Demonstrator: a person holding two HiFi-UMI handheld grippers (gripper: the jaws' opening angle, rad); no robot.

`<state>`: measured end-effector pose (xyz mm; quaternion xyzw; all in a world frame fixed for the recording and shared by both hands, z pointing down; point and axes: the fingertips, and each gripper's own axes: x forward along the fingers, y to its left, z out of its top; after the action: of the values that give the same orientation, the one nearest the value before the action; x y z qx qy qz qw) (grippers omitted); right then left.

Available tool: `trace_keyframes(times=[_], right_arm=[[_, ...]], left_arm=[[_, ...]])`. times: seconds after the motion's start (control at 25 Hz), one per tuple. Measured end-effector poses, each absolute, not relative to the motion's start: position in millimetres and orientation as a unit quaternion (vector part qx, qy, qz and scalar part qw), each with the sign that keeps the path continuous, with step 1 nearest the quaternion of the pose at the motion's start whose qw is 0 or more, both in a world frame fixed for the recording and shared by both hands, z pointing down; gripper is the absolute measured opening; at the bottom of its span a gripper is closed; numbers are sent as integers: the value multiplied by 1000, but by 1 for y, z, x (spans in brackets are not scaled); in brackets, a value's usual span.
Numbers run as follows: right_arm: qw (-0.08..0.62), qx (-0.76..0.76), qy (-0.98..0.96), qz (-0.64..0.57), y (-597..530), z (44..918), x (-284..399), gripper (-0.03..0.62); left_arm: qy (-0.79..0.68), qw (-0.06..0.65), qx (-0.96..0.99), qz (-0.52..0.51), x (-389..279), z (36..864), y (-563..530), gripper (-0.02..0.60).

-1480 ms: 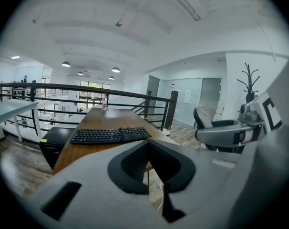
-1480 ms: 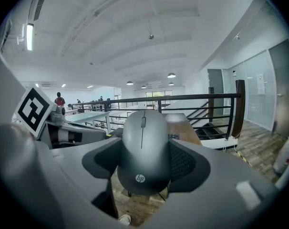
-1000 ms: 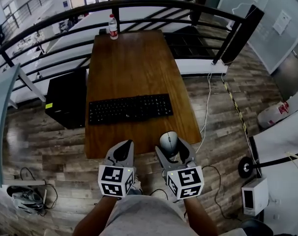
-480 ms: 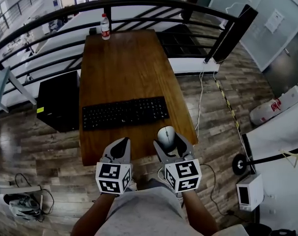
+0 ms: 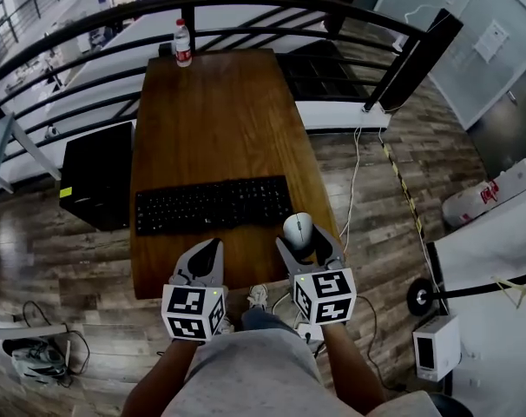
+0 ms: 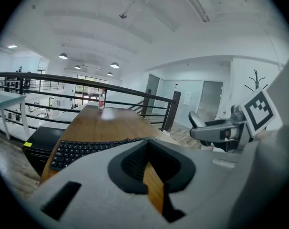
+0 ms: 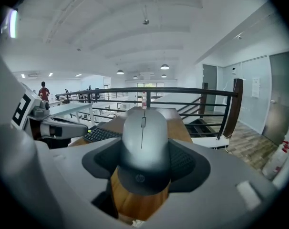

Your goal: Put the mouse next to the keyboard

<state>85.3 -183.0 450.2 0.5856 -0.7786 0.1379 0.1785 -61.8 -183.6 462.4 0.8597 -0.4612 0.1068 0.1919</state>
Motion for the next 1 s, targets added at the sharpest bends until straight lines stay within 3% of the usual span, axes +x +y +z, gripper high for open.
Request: trace_keyframes(times=[1.0], right_arm=[[276,567,-745,217,-312,552,186,301]], left_arm=[[-517,221,818,118,-29,489,-263,-6]])
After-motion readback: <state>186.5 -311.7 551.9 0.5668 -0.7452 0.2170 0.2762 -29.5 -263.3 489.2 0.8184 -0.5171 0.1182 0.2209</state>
